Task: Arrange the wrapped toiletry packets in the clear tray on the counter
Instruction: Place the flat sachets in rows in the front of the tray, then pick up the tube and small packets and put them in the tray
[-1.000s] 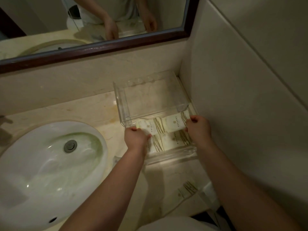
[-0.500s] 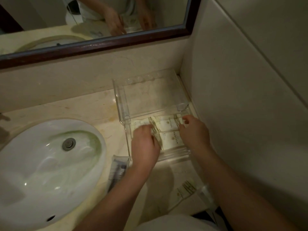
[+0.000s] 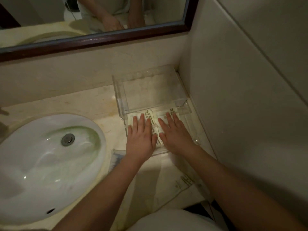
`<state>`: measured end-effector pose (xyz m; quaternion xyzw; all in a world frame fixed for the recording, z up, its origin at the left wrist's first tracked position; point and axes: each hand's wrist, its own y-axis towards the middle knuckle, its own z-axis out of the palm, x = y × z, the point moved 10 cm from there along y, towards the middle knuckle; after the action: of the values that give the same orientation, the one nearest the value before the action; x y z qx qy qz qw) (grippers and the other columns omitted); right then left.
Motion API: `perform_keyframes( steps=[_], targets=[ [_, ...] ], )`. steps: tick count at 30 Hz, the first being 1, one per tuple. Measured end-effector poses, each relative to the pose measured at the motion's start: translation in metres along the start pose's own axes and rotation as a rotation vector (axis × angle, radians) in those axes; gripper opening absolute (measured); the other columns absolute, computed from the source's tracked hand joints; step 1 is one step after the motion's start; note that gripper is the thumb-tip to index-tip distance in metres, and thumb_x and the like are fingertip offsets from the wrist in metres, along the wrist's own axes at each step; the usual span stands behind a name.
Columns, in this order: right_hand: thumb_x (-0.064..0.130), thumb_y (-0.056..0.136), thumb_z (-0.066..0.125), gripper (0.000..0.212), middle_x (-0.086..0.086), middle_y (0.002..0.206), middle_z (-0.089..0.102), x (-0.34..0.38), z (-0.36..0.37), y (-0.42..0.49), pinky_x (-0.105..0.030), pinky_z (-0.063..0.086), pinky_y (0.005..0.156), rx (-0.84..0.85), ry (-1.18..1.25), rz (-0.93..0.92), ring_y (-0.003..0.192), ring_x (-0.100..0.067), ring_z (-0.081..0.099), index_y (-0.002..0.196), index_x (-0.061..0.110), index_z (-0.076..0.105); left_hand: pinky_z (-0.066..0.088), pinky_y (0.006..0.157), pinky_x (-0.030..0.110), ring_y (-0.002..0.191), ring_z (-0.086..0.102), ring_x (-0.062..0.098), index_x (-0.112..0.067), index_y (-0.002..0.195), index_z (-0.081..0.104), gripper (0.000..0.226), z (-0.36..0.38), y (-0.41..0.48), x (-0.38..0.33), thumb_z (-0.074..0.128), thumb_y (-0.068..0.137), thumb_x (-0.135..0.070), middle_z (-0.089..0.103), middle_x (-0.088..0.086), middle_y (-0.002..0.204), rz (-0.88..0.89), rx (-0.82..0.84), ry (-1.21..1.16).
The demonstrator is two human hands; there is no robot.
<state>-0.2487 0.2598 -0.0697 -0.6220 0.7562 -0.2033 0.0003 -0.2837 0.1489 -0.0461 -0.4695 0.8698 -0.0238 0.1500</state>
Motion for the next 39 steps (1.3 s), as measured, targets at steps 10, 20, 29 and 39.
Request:
perform_keyframes(
  steps=[10,20,29,39],
  targets=[
    [0.045,0.1,0.03,0.063,-0.011,0.164,-0.006,0.003,-0.001,0.009,-0.05,0.009,0.12,0.115,-0.03,-0.02,0.149,-0.033,-0.01,0.155,0.024,0.007,0.015,0.118,0.049,0.146,0.013,0.035,-0.008,0.148,0.027,0.057,-0.011,0.011,-0.002,0.032,0.099,-0.038,0.025,0.014,0.157,0.032,0.046,-0.067],
    [0.025,0.091,0.059,0.045,-0.009,0.138,0.054,0.03,-0.044,-0.068,-0.031,0.03,0.106,-0.303,0.373,-0.038,0.132,-0.026,0.043,0.135,0.016,0.052,0.044,0.077,0.033,0.091,0.056,0.024,-0.011,0.098,0.061,0.019,-0.058,-0.106,0.095,0.054,0.081,-0.01,0.059,0.004,0.096,-0.274,-0.524,-0.65],
    [0.051,0.07,0.069,0.057,0.007,0.12,0.055,0.054,0.021,-0.137,-0.033,0.04,0.095,0.043,0.142,-0.15,0.114,-0.016,0.043,0.121,0.032,0.056,0.051,0.081,0.043,0.101,0.055,0.032,-0.01,0.113,0.052,0.061,0.0,-0.149,0.111,0.081,0.067,-0.037,0.059,0.013,0.109,-0.486,-0.101,-0.415],
    [0.033,0.076,0.068,0.026,0.001,0.1,0.055,0.042,0.04,-0.147,-0.031,0.036,0.076,0.162,-0.076,-0.208,0.1,-0.02,0.045,0.097,0.026,0.055,0.05,0.063,0.033,0.071,0.061,0.026,-0.015,0.084,0.061,0.011,-0.006,-0.163,0.116,0.066,0.082,-0.024,0.067,0.008,0.081,-0.538,-0.134,-0.541]
  ],
)
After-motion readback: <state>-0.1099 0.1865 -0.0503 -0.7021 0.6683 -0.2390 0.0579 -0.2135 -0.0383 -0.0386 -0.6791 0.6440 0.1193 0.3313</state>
